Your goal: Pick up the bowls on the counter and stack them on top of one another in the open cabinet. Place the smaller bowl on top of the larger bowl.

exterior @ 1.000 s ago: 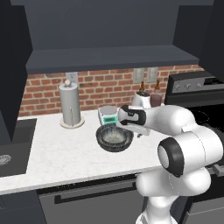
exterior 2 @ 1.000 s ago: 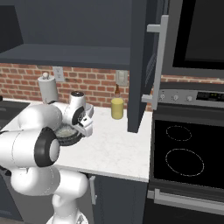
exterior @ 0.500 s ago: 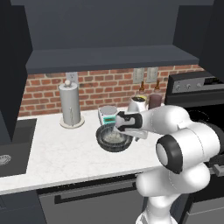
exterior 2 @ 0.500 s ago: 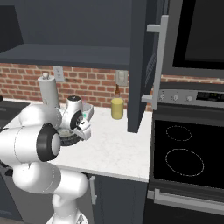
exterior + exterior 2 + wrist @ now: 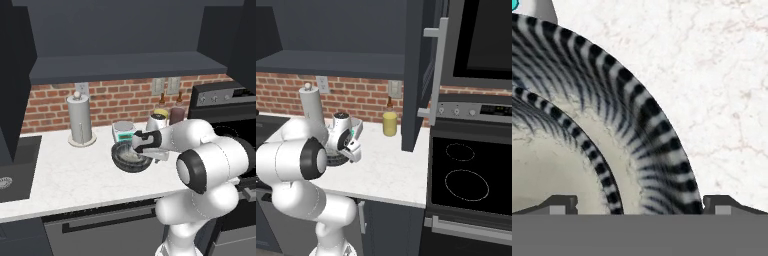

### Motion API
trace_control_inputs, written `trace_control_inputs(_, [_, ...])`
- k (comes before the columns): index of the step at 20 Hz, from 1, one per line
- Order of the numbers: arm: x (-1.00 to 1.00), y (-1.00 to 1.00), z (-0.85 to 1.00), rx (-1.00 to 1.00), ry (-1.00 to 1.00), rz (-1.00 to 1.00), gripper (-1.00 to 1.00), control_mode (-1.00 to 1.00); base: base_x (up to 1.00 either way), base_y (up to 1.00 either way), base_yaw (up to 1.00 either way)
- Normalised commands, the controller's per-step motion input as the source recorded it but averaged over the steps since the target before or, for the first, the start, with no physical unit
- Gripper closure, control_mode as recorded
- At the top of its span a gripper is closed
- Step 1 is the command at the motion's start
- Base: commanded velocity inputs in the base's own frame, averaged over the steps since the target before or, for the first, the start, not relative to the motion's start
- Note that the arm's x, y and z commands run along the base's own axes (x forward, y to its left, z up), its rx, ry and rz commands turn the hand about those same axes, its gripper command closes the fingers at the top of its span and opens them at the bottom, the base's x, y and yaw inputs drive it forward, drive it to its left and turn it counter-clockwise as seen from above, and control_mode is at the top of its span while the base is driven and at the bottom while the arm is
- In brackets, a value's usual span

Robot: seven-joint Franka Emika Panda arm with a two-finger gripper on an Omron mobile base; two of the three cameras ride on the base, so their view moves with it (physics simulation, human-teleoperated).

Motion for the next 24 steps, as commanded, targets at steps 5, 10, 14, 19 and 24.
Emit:
trace_control_inputs(5, [0.0, 0.07, -0.2, 0.0, 0.0, 0.0, 1.0, -1.0, 0.0, 0.0, 0.0])
trace_control_inputs(10, [-0.03, 0.07, -0.08, 0.0, 0.0, 0.0, 1.0, -1.0, 0.0, 0.0, 0.0])
trace_control_inputs(14, [-0.24, 0.07, -0.02, -0.01, 0.0, 0.0, 1.0, -1.0, 0.0, 0.0, 0.0])
trace_control_inputs(19, [-0.59, 0.01, 0.24, 0.0, -0.14, 0.0, 1.0, -1.0, 0.0, 0.0, 0.0])
trace_control_inputs(24, [-0.59, 0.01, 0.74, 0.0, -0.18, 0.0, 1.0, -1.0, 0.0, 0.0, 0.0])
